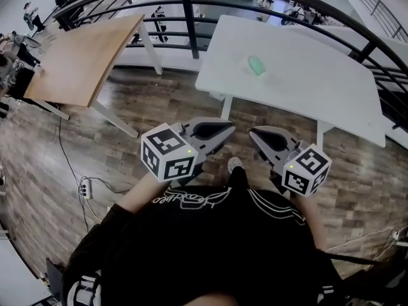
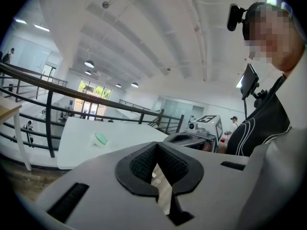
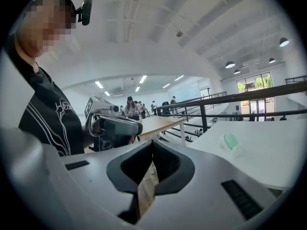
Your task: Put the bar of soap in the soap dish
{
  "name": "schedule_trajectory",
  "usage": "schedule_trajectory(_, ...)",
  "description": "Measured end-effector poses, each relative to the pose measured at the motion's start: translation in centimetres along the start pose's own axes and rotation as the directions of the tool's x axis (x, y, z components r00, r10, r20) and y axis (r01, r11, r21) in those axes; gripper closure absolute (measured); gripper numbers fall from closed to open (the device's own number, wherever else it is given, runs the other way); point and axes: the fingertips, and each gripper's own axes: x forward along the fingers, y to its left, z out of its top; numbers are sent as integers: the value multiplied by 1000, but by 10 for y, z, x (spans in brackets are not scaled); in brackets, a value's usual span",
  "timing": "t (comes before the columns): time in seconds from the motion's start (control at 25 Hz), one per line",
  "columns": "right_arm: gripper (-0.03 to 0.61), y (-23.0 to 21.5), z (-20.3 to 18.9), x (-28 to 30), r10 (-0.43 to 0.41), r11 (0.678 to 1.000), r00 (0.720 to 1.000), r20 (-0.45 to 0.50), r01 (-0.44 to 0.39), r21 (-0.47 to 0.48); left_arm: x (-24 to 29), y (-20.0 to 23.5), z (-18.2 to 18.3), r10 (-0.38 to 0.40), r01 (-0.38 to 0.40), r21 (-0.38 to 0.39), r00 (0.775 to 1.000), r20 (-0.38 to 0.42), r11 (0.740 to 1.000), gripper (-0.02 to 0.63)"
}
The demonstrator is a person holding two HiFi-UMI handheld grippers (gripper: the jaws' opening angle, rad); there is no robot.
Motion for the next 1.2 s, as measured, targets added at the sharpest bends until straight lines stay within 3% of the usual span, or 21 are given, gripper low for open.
schedule_trajectory(0.52,563,-3,6,-10,-18,1000,1000,13,18,-16,5,-14,8,-24,24,45,1000,7,999,606)
schedule_trajectory(1.2,563,-7,-1,1,5,1000,1000,7,-5,0,1,-2,3,11,-11,21,1000,13,1000,606)
